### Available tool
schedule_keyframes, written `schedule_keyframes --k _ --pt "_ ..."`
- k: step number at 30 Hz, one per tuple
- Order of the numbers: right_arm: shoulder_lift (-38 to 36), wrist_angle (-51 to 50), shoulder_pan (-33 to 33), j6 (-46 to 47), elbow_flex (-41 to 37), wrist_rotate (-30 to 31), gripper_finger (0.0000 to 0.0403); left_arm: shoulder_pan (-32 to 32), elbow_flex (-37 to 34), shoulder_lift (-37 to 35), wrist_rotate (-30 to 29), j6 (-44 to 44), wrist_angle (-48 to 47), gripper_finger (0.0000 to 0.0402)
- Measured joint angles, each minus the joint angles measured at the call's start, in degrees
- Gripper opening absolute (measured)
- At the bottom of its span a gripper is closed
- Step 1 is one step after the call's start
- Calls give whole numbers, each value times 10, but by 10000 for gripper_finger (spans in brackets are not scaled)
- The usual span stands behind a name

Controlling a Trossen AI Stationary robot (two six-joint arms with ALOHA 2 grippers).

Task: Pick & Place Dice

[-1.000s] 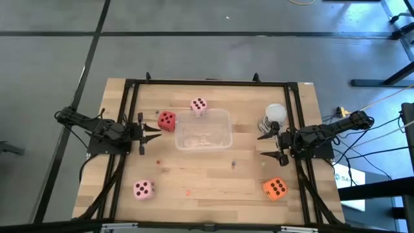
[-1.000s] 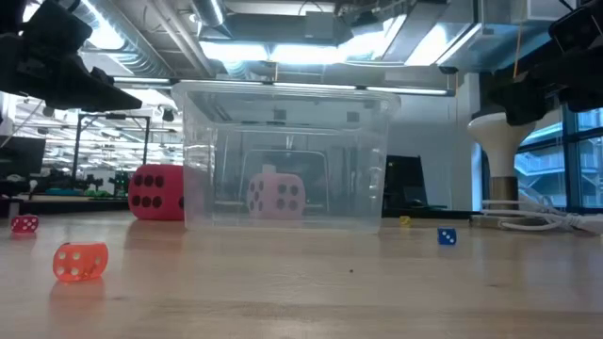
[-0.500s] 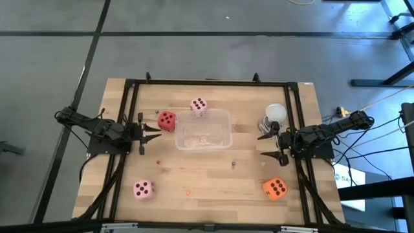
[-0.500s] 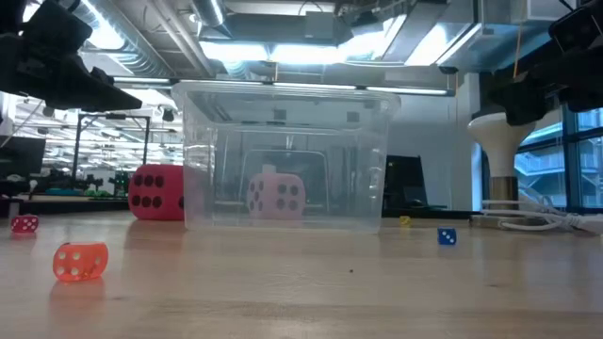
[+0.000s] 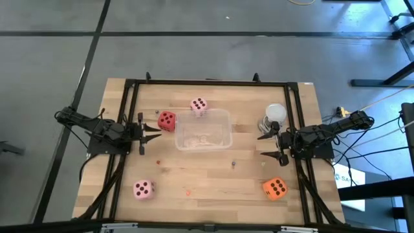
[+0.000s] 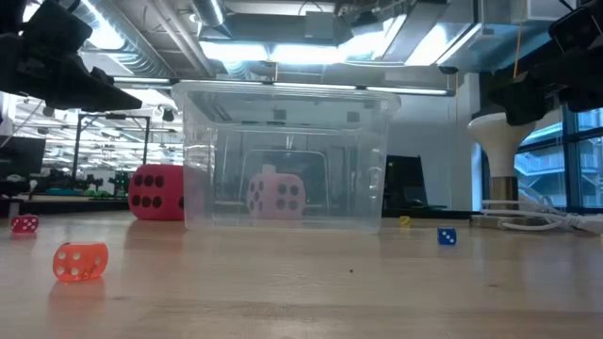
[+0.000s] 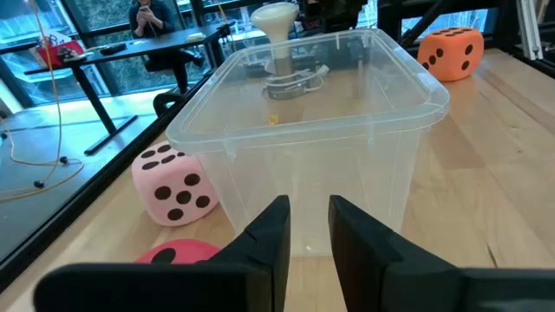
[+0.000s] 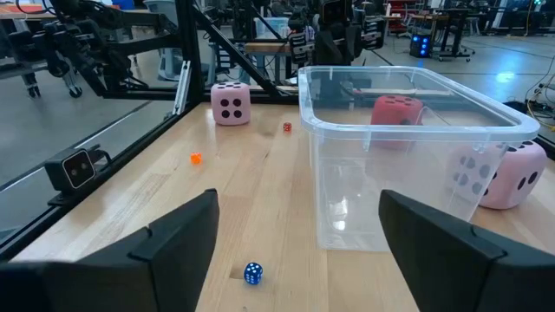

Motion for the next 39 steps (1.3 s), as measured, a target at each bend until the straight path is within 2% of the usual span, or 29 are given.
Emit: schedule_keyframes --k 16,20,23,26,28,33,36,39 --pt "0 0 0 0 0 0 316 0 0 0 0 1 0 77" --pt "0 0 0 0 0 0 316 0 -1 0 -4 80 25 77" --pt "0 0 0 0 0 0 316 0 -5 0 21 87 85 77" --pt "0 0 0 0 0 0 316 0 -3 0 56 21 165 77" --pt "0 0 0 0 0 0 316 0 -3 0 59 -41 215 77" --pt "0 0 0 0 0 0 316 0 -2 0 26 -206 305 77" --pt "0 0 0 0 0 0 316 0 -2 0 -20 -281 328 77" --pt "0 0 0 0 0 0 316 0 -2 0 -28 -405 338 77"
